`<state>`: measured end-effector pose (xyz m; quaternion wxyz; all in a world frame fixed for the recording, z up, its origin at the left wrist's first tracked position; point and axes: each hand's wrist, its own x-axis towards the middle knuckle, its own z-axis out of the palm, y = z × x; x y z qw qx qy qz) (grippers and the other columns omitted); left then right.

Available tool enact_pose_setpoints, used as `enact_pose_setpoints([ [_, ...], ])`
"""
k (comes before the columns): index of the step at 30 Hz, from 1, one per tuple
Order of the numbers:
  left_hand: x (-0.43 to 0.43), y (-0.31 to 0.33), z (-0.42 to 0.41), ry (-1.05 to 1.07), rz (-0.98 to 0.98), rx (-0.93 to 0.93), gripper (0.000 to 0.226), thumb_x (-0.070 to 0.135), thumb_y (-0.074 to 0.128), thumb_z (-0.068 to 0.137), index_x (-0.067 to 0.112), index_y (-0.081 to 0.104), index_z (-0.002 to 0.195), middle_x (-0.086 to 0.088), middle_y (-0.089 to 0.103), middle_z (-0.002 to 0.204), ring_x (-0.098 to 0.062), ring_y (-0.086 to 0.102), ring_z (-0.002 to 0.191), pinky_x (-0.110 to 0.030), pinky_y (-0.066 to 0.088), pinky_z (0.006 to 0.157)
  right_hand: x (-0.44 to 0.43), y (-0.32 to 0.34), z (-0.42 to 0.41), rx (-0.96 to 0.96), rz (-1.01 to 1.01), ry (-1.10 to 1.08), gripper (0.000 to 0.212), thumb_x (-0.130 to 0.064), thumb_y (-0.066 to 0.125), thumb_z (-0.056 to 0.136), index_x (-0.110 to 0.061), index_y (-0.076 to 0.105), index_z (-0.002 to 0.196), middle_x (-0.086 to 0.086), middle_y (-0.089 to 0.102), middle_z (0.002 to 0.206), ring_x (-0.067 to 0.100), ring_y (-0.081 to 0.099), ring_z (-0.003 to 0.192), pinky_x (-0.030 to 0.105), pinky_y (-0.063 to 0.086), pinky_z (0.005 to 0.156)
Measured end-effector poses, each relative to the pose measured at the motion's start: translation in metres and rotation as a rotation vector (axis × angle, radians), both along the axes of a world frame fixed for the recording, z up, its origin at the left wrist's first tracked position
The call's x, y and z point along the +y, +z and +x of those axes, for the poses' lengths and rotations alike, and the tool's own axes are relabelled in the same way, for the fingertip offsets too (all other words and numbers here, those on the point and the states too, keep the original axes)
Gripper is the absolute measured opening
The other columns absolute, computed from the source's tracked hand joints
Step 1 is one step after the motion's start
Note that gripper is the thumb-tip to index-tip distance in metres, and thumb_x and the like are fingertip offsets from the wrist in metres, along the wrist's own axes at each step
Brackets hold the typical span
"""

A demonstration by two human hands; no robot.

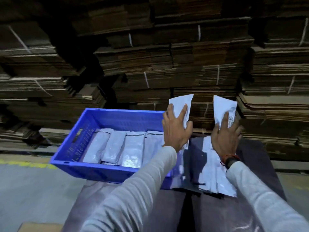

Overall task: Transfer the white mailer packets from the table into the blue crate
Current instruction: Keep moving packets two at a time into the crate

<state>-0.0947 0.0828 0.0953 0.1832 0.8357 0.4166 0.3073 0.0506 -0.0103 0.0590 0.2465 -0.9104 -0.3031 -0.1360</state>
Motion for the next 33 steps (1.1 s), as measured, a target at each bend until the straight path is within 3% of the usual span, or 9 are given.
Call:
enact_pose_setpoints([
  [4, 0.056, 0.007, -0.074, 0.04, 0.034, -0.004, 0.06, 0.04, 0.048, 0.086, 0.036, 0.04, 0.146, -0.014, 0.024, 0.155, -0.036, 0.031, 0.13, -0.046, 0.038, 0.1, 0.063, 0.023, -0.081, -0.003, 0.056, 0.076, 0.061, -0.038, 0.036, 0.091, -0.017, 0.031, 0.149, 0.028, 0.028, 0.15, 0.047, 0.043, 0.113, 0.054, 0.04, 0.089],
  [9, 0.125, -0.008, -0.173, 0.119, 0.027, 0.119, 0.058, 0.04, 0.049, 0.089, 0.035, 0.041, 0.145, -0.016, 0.023, 0.156, -0.037, 0.029, 0.131, -0.047, 0.034, 0.1, 0.135, 0.021, -0.193, 0.082, 0.005, 0.205, 0.06, -0.036, 0.042, 0.097, -0.019, 0.023, 0.152, 0.024, 0.021, 0.155, 0.046, 0.035, 0.126, 0.057, 0.036, 0.097],
  [15, 0.185, -0.057, -0.277, 0.213, -0.06, 0.361, 0.061, 0.048, 0.043, 0.085, 0.036, 0.041, 0.145, -0.021, 0.026, 0.153, -0.042, 0.034, 0.126, -0.05, 0.037, 0.098, 0.2, -0.015, -0.31, 0.251, -0.175, 0.297, 0.062, -0.038, 0.038, 0.097, -0.02, 0.017, 0.153, 0.022, 0.014, 0.158, 0.04, 0.032, 0.131, 0.053, 0.032, 0.104],
  [21, 0.219, -0.101, -0.326, 0.196, -0.119, 0.534, 0.061, 0.046, 0.046, 0.089, 0.038, 0.035, 0.148, -0.02, 0.024, 0.155, -0.042, 0.031, 0.132, -0.049, 0.034, 0.103, 0.236, -0.057, -0.363, 0.367, -0.338, 0.321, 0.065, -0.038, 0.036, 0.098, -0.018, 0.012, 0.154, 0.02, 0.007, 0.16, 0.038, 0.026, 0.136, 0.051, 0.032, 0.104],
  [25, 0.232, -0.126, -0.338, 0.154, -0.209, 0.599, 0.065, 0.046, 0.046, 0.092, 0.037, 0.024, 0.153, -0.018, 0.013, 0.16, -0.041, 0.021, 0.141, -0.05, 0.029, 0.111, 0.251, -0.082, -0.38, 0.432, -0.421, 0.336, 0.065, -0.037, 0.034, 0.099, -0.017, 0.008, 0.154, 0.022, 0.0, 0.16, 0.041, 0.02, 0.14, 0.053, 0.028, 0.107],
  [29, 0.239, -0.143, -0.34, 0.091, -0.421, 0.65, 0.074, 0.052, 0.037, 0.098, 0.031, -0.004, 0.156, -0.018, -0.013, 0.162, -0.038, 0.002, 0.15, -0.048, 0.011, 0.12, 0.266, -0.096, -0.389, 0.516, -0.55, 0.391, 0.066, -0.043, 0.029, 0.1, -0.019, 0.001, 0.155, 0.02, -0.014, 0.16, 0.04, 0.006, 0.146, 0.055, 0.02, 0.112],
  [33, 0.238, -0.149, -0.339, 0.039, -0.55, 0.672, 0.077, 0.053, 0.031, 0.1, 0.028, -0.019, 0.153, -0.016, -0.023, 0.16, -0.036, 0.0, 0.151, -0.049, 0.012, 0.12, 0.266, -0.102, -0.391, 0.569, -0.674, 0.425, 0.063, -0.049, 0.023, 0.1, -0.024, 0.004, 0.155, 0.018, -0.016, 0.16, 0.038, 0.003, 0.148, 0.052, 0.018, 0.114],
])
